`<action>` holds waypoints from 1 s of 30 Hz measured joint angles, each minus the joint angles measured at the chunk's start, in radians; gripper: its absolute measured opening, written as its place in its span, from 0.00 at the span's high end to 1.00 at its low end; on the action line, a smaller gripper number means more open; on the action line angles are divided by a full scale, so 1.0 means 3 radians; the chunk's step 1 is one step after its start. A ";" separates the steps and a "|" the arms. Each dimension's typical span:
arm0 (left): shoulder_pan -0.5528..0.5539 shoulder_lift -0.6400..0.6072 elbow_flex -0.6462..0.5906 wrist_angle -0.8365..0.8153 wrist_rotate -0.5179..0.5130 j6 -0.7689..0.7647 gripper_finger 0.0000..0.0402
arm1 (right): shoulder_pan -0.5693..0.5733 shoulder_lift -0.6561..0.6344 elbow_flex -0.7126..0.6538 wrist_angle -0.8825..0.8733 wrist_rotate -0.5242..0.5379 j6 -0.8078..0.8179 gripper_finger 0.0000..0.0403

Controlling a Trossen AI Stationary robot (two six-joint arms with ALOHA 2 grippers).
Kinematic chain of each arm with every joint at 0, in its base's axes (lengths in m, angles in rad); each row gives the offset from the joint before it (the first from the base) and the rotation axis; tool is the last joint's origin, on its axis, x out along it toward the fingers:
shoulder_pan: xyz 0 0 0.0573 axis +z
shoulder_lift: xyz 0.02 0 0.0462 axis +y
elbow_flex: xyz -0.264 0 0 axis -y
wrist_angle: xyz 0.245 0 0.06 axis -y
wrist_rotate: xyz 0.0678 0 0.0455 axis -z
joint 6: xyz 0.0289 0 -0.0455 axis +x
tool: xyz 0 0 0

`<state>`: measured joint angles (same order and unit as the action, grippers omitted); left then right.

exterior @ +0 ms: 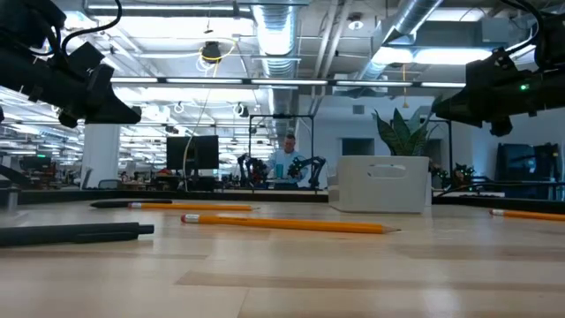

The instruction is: Sort pens & pencils

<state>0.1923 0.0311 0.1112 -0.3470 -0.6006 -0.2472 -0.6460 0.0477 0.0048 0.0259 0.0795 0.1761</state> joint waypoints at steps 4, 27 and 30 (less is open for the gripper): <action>-0.0001 -0.0001 0.0000 0.0000 0.0000 0.0000 0.88 | 0.0000 0.0000 0.0000 0.0001 0.0000 0.0000 0.70; -0.0001 -0.0001 -0.0004 0.0048 0.0044 -0.0251 0.88 | -0.0010 -0.0002 0.0007 0.0106 0.0089 0.0113 0.70; -0.0001 -0.0001 -0.0004 0.0050 0.0042 -0.0366 0.88 | -0.0019 0.0000 0.0031 0.0150 0.0089 0.0379 0.70</action>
<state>0.1921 0.0309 0.1101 -0.3321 -0.5880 -0.3569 -0.6516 0.0477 0.0142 0.0710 0.1062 0.2896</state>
